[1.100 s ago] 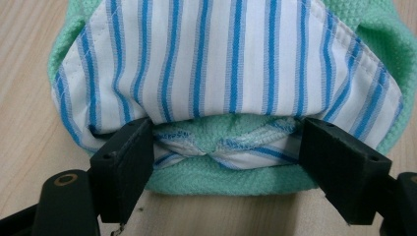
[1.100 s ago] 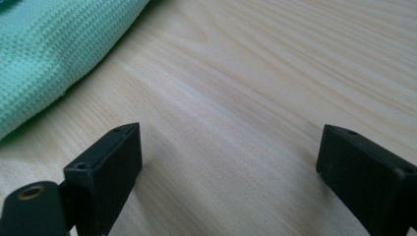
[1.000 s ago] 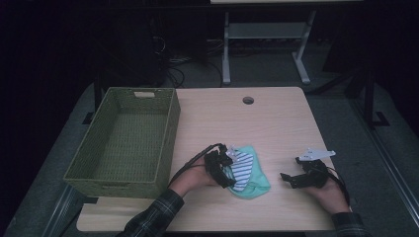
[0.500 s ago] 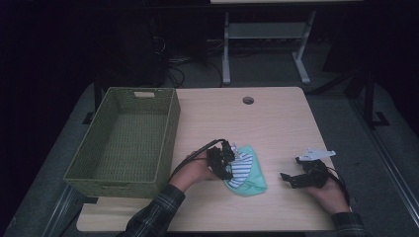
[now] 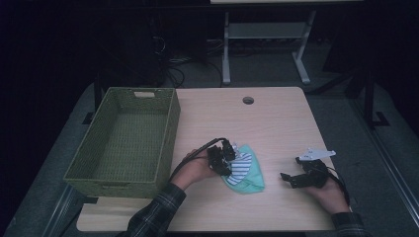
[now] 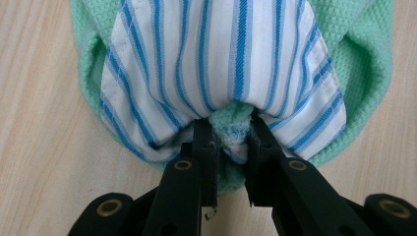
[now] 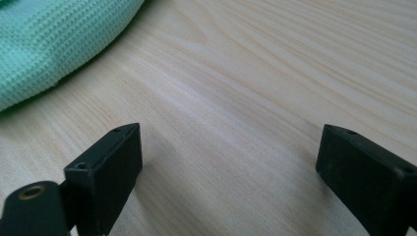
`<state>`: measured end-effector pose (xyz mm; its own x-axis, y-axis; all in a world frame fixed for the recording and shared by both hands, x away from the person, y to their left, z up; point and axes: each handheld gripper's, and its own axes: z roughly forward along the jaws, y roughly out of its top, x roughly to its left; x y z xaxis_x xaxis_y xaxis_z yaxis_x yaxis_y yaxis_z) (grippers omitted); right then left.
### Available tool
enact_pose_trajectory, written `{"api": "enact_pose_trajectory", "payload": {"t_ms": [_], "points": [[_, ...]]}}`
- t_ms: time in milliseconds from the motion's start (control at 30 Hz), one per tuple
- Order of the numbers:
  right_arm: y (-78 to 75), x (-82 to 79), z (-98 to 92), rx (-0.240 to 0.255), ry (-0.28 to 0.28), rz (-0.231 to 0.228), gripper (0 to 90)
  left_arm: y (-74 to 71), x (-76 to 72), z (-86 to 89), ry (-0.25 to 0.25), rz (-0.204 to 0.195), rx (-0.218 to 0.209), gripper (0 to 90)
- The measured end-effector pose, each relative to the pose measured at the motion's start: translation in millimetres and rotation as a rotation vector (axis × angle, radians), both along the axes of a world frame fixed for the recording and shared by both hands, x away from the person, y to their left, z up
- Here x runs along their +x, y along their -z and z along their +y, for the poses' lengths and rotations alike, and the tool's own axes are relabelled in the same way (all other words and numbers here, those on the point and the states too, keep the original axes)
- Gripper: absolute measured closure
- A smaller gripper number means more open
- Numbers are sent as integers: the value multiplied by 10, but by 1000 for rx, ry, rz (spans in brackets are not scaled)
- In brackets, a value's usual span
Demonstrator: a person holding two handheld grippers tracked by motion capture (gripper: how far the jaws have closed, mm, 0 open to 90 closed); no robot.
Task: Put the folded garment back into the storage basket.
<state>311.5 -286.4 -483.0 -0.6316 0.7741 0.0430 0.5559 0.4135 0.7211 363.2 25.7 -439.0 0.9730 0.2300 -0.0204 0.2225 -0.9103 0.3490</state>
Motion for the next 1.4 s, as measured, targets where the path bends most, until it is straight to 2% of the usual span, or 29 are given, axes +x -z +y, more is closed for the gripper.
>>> {"api": "enact_pose_trajectory", "payload": {"t_ms": [267, 433, 833, 933, 1133, 1400], "points": [[0, 0, 2, 1, 2, 0, 98, -114, -33, 37, -7, 0, -26, 776], [-3, -1, -3, 2, 3, 4, 98, -241, -38, 75, -14, 13, -54, 775], [-3, -1, -4, 4, 4, 7, 98, -524, -23, 174, -27, 12, -80, 774], [-3, -1, -3, 4, 5, 6, 98, -593, -24, 209, -48, 17, -106, 774], [-3, -1, -2, 4, 5, 6, 98, -732, -29, 281, -57, 30, -130, 774], [-3, -1, -2, 3, 5, 6, 98, -922, -30, 369, -54, 19, -137, 773]]}}
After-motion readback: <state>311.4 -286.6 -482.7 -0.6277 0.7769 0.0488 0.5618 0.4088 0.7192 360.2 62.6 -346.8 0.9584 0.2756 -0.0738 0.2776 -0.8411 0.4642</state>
